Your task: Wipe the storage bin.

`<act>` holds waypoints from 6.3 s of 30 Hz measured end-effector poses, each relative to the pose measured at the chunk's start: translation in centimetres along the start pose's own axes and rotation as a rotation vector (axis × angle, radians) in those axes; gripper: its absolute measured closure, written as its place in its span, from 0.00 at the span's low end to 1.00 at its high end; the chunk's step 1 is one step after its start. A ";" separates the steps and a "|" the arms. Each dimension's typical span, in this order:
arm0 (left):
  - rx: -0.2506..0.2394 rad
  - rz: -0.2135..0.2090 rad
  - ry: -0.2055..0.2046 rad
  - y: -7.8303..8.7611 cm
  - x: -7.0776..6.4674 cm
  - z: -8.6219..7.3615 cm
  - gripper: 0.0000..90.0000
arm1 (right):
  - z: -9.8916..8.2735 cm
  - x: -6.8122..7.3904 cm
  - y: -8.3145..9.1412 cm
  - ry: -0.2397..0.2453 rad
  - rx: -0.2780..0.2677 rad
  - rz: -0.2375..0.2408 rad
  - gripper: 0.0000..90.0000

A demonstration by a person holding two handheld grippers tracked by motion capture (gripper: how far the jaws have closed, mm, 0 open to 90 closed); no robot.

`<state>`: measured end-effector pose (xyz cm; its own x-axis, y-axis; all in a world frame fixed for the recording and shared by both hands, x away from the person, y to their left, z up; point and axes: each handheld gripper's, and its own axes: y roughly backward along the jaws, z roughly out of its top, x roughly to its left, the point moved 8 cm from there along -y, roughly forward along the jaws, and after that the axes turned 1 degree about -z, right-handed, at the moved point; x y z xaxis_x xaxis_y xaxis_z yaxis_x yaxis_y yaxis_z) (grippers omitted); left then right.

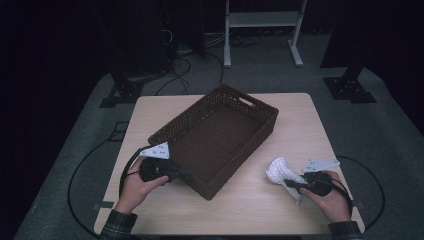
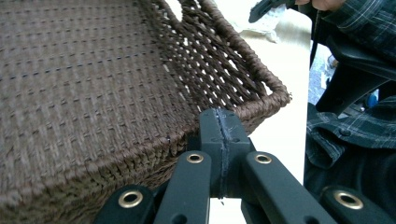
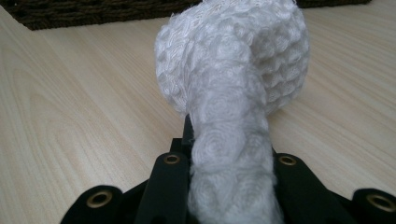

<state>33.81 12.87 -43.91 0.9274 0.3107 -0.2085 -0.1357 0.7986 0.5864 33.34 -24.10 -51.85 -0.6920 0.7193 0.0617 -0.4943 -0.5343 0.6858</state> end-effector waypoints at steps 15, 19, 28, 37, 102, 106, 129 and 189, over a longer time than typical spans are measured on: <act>0.013 -0.067 -0.051 -4.9 -1.2 3.2 1.00 | 0.1 -0.1 0.3 0.008 -0.014 -0.007 0.84; 0.012 -0.078 -0.056 -5.9 -1.3 3.8 1.00 | 0.1 -0.2 0.4 0.017 -0.015 -0.012 0.84; 0.018 -0.078 -0.076 -7.0 -1.6 4.9 0.98 | 0.1 -0.2 0.5 0.013 -0.020 -0.015 0.84; -0.022 -0.011 -0.107 -3.2 -0.8 4.8 0.76 | 0.2 -0.1 0.4 0.021 -0.029 -0.009 0.84; -0.041 0.189 -0.055 -3.3 1.5 0.9 0.71 | -0.1 -0.8 0.5 0.004 -0.047 -0.021 0.82; -0.067 0.162 -0.042 -4.2 0.8 1.2 0.75 | -0.1 -1.0 0.5 -0.002 -0.046 -0.029 0.82; -0.108 0.086 -0.034 -6.3 -0.7 2.0 0.82 | -1.8 0.9 0.3 0.014 0.044 -0.029 0.83; -0.094 0.055 -0.039 -6.2 -0.6 2.0 0.84 | 5.0 3.4 -2.0 0.115 -0.079 0.047 0.83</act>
<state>34.81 6.66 -45.86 0.9301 0.3368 -0.1463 -0.2173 0.8260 0.5201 34.57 -18.36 -49.43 -0.7691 0.6391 0.0058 -0.4964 -0.6031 0.6244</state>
